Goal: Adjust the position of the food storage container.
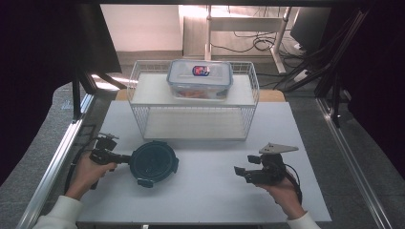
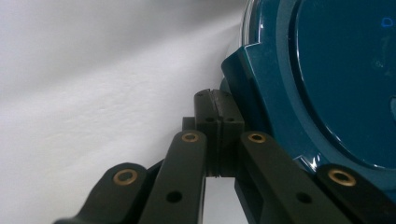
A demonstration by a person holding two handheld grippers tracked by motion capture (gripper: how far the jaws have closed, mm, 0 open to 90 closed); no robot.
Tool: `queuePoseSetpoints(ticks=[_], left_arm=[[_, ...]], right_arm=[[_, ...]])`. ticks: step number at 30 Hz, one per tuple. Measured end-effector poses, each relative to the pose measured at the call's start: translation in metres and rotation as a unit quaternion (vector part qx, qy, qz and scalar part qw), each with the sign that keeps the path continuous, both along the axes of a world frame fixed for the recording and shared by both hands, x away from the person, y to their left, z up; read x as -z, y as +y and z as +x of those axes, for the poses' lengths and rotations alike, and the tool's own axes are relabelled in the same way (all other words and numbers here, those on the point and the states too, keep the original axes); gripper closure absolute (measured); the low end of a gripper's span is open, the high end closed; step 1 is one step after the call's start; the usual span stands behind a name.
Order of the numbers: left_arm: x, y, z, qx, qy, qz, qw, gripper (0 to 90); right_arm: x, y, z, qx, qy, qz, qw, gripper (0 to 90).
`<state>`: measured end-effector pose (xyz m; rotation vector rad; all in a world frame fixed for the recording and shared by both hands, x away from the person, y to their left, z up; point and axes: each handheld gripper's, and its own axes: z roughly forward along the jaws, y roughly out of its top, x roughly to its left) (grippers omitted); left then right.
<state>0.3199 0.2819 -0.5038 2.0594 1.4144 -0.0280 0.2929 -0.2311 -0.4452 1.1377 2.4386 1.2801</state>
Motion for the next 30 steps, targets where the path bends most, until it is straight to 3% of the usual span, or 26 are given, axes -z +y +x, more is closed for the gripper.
queuePoseSetpoints(ticks=[11,16,30], left_arm=[[0.002,-0.033,-0.004,0.028,0.008,-0.020,0.9994,90.0],[0.001,-0.050,-0.007,0.047,0.008,-0.014,0.9988,90.0],[0.000,-0.085,-0.016,0.069,0.006,-0.028,0.9972,90.0]], right_arm=[[0.001,0.001,0.000,0.000,0.002,-0.001,1.0000,25.6],[0.001,0.000,0.000,0.002,0.003,-0.001,1.0000,25.6],[0.002,-0.001,0.001,0.005,0.007,-0.002,1.0000,25.5]])
